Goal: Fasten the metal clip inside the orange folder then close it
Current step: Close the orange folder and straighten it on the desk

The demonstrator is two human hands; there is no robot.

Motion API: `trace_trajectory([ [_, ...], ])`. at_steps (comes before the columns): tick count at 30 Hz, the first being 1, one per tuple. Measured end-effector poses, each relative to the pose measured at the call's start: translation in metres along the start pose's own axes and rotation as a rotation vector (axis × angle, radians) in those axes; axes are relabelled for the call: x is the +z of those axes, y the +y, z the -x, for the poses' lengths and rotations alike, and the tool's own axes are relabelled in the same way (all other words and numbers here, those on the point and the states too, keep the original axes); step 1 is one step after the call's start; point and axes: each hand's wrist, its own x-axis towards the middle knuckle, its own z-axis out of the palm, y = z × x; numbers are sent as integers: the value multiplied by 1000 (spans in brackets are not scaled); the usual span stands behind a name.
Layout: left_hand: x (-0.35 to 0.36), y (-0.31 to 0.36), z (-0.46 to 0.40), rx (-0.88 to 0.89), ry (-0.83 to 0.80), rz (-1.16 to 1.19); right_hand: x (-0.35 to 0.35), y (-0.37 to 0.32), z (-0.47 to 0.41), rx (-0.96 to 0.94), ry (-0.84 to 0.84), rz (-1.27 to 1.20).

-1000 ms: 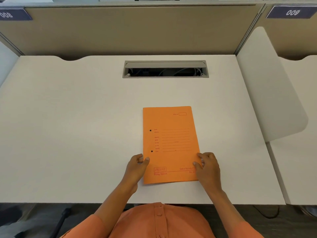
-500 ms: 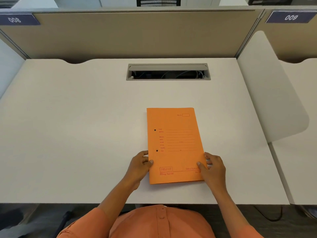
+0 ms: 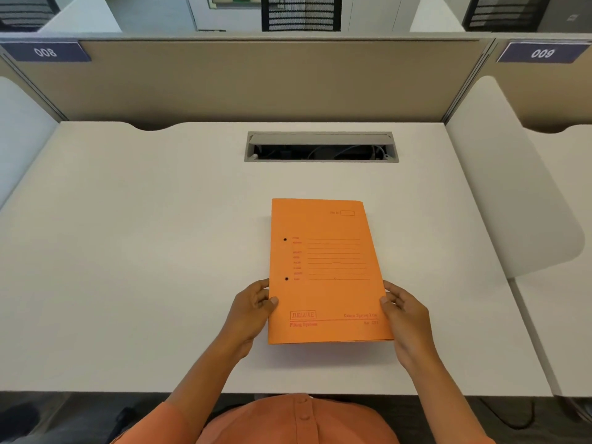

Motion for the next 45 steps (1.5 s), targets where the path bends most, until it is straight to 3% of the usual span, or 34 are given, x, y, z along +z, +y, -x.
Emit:
trace_trajectory([
  [10,-79,49,-17,128,157,36,83,-60,-2,-118,-83,-37],
  [28,-278,125,-154,175,409,-46,328,-158,-49,-172,-389,102],
  [45,-334,133,-290,88,523,-80,441,-153,-134,-95,-398,174],
])
